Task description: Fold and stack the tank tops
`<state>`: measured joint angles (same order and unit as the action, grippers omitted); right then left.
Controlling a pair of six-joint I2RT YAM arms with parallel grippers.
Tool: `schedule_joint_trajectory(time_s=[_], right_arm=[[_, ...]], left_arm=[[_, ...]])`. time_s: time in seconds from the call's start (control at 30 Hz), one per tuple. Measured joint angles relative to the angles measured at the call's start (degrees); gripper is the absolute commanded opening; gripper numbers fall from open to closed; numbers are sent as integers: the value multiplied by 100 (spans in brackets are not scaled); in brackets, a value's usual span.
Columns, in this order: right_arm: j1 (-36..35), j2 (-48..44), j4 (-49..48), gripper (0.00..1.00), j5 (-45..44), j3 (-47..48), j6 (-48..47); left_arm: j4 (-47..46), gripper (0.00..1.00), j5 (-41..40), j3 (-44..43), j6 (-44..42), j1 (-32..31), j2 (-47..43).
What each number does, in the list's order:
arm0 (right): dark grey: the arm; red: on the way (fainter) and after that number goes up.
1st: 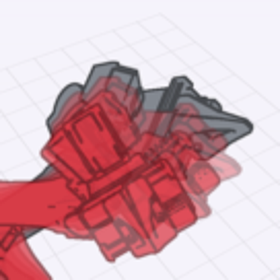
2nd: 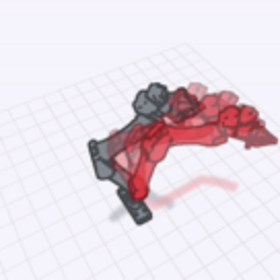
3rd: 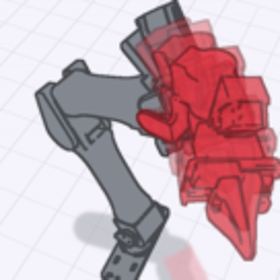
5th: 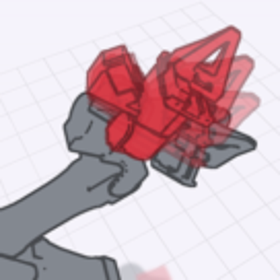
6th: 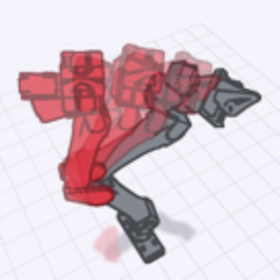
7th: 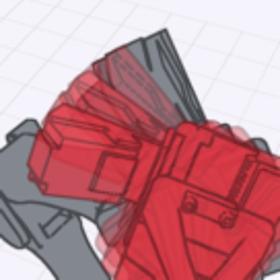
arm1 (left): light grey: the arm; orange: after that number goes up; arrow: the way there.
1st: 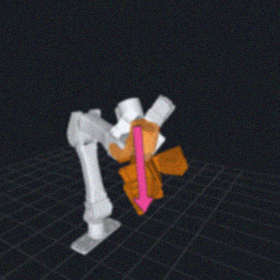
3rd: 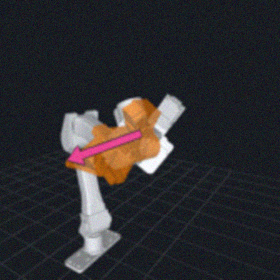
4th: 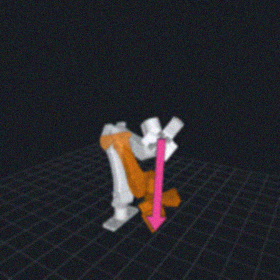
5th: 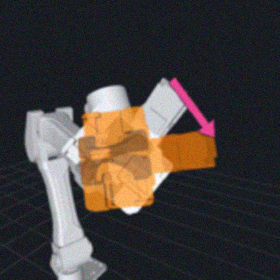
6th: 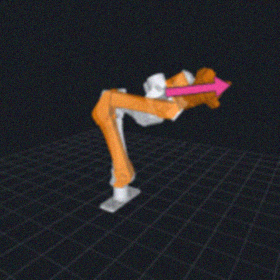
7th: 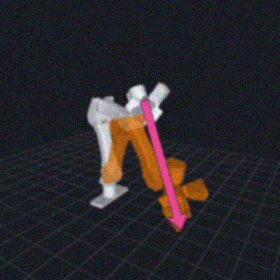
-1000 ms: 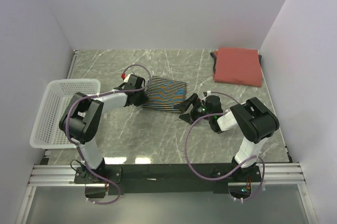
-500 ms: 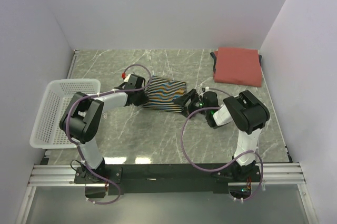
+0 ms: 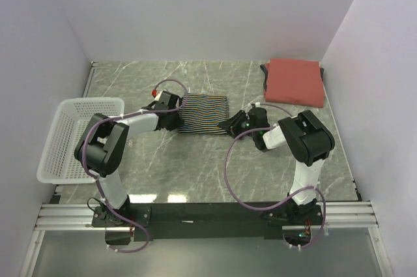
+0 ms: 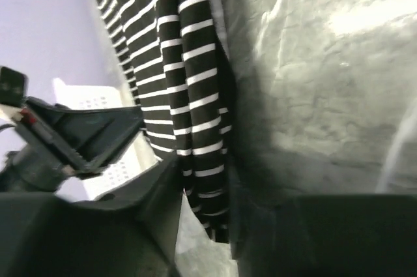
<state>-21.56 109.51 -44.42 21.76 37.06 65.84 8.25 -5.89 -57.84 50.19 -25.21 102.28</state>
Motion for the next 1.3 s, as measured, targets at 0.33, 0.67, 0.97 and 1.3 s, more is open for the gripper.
schedule_joint_trajectory(time_s=[0.33, 0.67, 0.97, 1.3], right_arm=[[22, -586, 2382, 0, -667, 695, -1163], [175, -339, 5565, 0, -2236, 3615, -3110], [717, 935, 7073, 0, -3523, 6258, -4489], [1174, 1360, 7847, 0, -4019, 7514, -5539]], left_arm=[[275, 51, 275, -11, -48, -11, -262], [756, 52, 415, -487, -153, -11, -1611], [999, 51, 743, -485, -319, -11, -2022], [1141, 50, 994, -435, -496, -13, -2153]])
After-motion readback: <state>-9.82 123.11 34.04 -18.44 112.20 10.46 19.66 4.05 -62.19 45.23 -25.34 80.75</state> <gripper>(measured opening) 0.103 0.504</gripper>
